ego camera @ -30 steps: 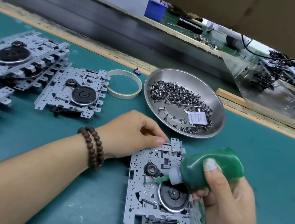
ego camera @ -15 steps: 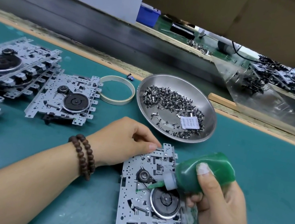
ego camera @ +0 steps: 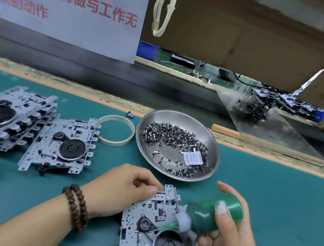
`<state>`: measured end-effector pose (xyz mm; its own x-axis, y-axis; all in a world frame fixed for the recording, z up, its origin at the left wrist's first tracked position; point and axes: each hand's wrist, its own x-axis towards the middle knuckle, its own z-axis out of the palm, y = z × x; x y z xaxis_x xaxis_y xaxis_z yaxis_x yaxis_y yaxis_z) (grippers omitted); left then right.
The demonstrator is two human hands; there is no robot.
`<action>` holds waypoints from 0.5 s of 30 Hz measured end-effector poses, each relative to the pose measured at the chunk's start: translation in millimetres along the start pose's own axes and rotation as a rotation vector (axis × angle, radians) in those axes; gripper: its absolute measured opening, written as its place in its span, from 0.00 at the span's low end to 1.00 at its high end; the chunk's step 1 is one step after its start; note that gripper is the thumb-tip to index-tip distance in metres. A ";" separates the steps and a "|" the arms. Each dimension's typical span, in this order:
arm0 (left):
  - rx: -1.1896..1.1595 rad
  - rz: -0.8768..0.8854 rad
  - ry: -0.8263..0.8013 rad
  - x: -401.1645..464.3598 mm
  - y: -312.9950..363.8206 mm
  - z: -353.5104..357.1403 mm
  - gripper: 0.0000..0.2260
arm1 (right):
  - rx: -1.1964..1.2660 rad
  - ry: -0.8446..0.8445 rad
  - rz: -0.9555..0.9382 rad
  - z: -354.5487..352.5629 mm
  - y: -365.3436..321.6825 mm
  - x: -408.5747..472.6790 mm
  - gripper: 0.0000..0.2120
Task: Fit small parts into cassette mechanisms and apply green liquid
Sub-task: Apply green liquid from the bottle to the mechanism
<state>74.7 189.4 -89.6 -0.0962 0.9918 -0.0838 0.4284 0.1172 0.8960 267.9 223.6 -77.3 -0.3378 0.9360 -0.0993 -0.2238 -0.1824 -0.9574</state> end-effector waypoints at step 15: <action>-0.136 -0.080 -0.015 0.1 6.6 -16.7 0.14 | -0.124 -0.226 0.195 -22.2 -9.2 6.9 0.19</action>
<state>62.5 189.4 -76.4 -0.1109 0.9804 -0.1626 0.2943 0.1887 0.9369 287.9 238.4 -75.2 -0.5610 0.7938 -0.2349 -0.0267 -0.3009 -0.9533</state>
